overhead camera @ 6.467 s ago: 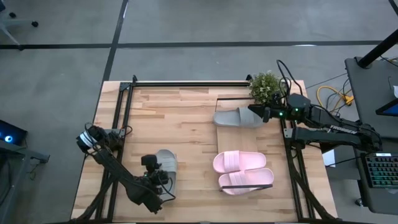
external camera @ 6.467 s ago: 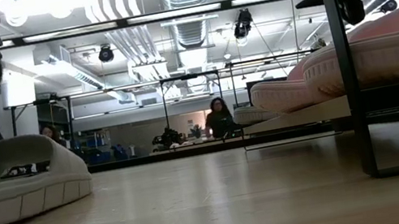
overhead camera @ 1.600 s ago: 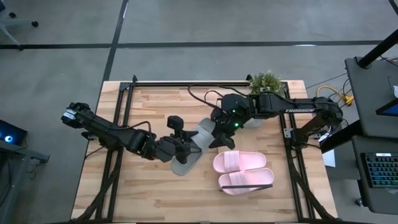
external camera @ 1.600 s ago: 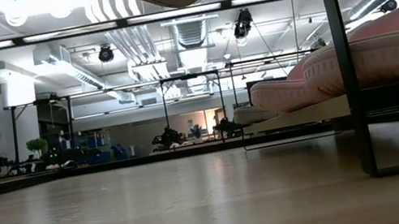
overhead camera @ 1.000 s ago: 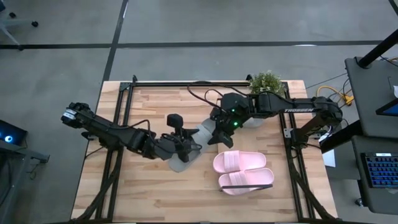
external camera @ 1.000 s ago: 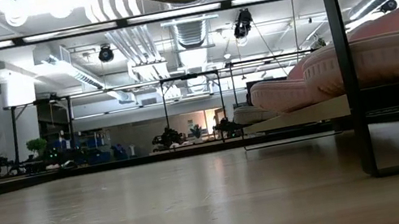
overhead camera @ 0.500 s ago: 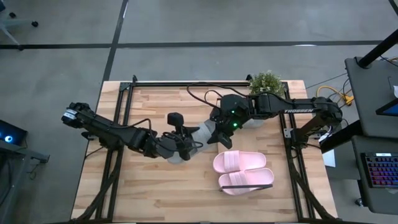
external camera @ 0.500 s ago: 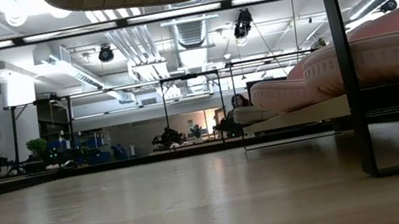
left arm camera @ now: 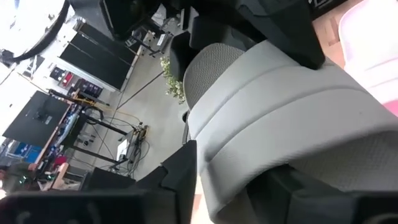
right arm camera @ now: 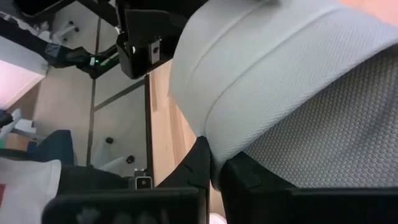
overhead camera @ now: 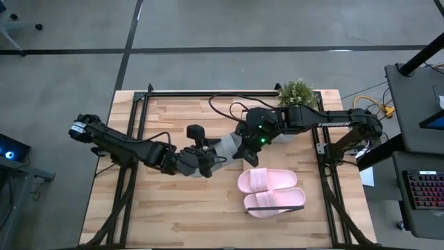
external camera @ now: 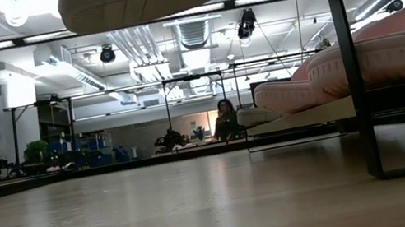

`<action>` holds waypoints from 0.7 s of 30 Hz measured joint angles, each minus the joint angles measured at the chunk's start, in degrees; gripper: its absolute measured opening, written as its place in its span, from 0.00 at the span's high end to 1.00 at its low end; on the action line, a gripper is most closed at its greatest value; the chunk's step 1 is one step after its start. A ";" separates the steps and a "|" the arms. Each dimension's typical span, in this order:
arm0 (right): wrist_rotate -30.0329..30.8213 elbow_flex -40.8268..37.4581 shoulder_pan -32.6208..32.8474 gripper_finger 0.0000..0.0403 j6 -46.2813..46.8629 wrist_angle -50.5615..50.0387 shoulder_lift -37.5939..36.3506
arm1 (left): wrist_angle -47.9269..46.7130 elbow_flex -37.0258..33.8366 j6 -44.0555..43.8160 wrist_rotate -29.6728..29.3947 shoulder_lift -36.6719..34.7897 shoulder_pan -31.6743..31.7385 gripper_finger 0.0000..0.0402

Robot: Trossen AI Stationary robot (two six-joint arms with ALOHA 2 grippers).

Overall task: Pick and place slides into the shelf
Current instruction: Put the gray slide on the shelf

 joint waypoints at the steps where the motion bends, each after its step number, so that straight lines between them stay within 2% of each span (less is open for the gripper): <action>1: 0.14 0.00 0.00 0.98 0.10 -0.05 0.00 | -0.27 0.00 -0.80 0.00 0.00 0.07 0.72; 14: 1.25 0.00 -0.07 0.98 0.88 -1.94 -1.06 | -0.45 -0.02 -1.17 -0.29 -0.02 0.00 0.70; 21: 10.40 -0.13 -0.50 0.98 -0.03 -13.29 -1.57 | -6.02 -0.07 -4.39 -8.52 -1.52 0.76 0.70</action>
